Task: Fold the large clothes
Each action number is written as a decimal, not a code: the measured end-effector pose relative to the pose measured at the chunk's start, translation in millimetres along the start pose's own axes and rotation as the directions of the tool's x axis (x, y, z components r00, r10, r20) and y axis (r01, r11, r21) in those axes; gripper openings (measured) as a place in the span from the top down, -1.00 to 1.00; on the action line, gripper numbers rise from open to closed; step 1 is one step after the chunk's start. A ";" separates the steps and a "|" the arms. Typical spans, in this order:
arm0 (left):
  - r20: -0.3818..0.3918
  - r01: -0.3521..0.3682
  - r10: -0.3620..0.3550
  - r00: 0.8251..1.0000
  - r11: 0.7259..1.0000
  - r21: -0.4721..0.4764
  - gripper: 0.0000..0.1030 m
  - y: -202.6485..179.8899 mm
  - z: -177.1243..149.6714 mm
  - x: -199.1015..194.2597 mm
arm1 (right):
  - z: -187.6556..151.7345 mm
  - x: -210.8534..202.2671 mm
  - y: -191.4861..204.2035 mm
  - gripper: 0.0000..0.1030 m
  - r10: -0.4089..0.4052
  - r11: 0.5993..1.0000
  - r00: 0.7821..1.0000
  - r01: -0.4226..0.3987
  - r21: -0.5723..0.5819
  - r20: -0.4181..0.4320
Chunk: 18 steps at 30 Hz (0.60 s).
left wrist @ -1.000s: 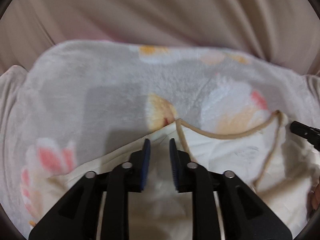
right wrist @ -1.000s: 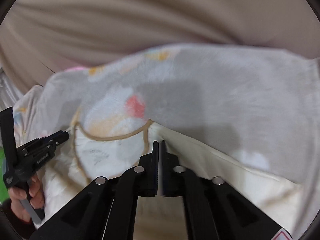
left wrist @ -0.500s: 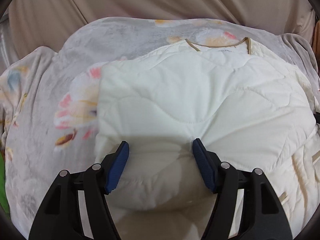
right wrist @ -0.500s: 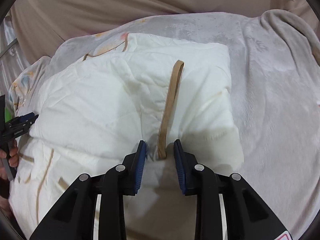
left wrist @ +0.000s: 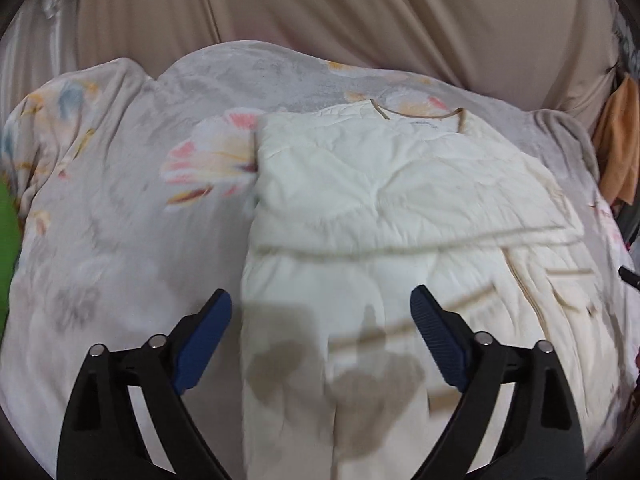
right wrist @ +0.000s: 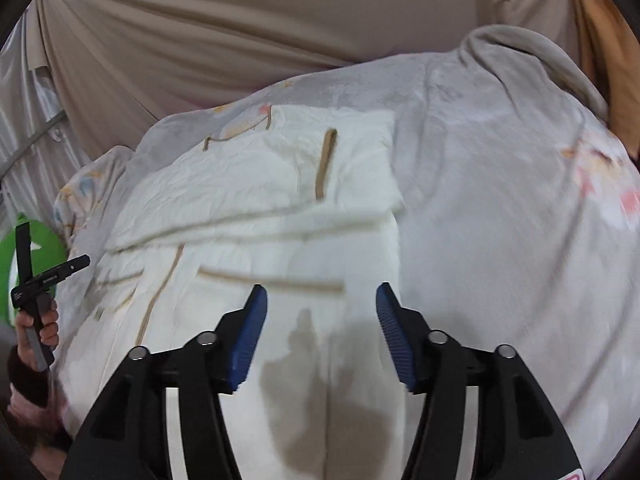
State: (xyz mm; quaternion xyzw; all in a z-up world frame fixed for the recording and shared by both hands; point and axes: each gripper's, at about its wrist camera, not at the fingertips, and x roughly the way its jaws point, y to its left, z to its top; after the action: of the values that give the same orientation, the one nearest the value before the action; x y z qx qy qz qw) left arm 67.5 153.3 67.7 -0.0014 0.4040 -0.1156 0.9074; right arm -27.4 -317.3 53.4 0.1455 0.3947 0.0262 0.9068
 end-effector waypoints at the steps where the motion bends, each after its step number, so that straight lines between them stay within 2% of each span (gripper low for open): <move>1: -0.001 0.018 -0.018 1.000 1.000 -0.025 -0.74 6.4 -12.6 -12.8 | -17.0 -11.2 -6.0 -0.17 0.015 1.000 1.000 -0.014 0.012 -0.013; 4: -0.033 0.080 -0.084 0.996 0.988 -0.130 -0.79 26.5 -50.4 -40.5 | -64.1 -35.3 -21.4 -0.19 0.046 0.998 0.997 -0.044 0.050 -0.056; 7: -0.073 0.111 -0.131 0.989 0.965 -0.236 -0.79 38.6 -83.6 -55.0 | -103.7 -51.8 -28.3 -0.22 0.038 0.996 0.995 -0.031 0.080 -0.090; 9: -0.096 0.147 -0.183 0.978 0.942 -0.302 -0.79 42.0 -100.2 -58.5 | -121.7 -56.0 -28.7 -0.23 0.070 0.993 0.992 -0.059 0.107 -0.105; 11: -0.118 0.195 -0.254 0.960 0.909 -0.368 -0.78 42.2 -113.6 -57.5 | -133.5 -55.2 -25.0 -0.25 0.105 0.988 0.988 -0.091 0.127 -0.110; 13: -0.116 0.229 -0.294 0.949 0.892 -0.390 -0.74 35.9 -123.3 -55.7 | -140.5 -54.8 -19.7 -0.25 0.102 0.989 0.991 -0.091 0.118 -0.089; 15: -0.117 0.216 -0.281 0.953 0.896 -0.388 -0.46 26.9 -129.3 -52.4 | -144.0 -52.8 -18.9 -0.25 0.124 0.982 0.990 -0.115 0.149 -0.059; 16: -0.120 0.206 -0.270 0.955 0.900 -0.385 -0.35 25.1 -130.8 -51.2 | -144.7 -52.7 -20.8 -0.10 0.140 0.976 0.989 -0.131 0.173 -0.042; 17: -0.121 0.199 -0.263 0.957 0.902 -0.384 -0.09 24.1 -131.6 -50.6 | -144.8 -52.5 -22.9 0.08 0.164 0.969 0.986 -0.156 0.193 -0.028; 18: -0.114 0.199 -0.263 0.958 0.898 -0.393 0.13 23.9 -132.2 -51.5 | -143.7 -52.4 -23.2 0.45 0.178 0.964 0.984 -0.170 0.206 -0.020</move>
State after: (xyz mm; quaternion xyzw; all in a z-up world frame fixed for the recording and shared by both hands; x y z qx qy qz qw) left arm -57.7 199.4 14.1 -0.2142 0.4890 -0.1427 0.8335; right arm -168.9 -313.0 -8.9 0.2712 0.3984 0.0678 0.8736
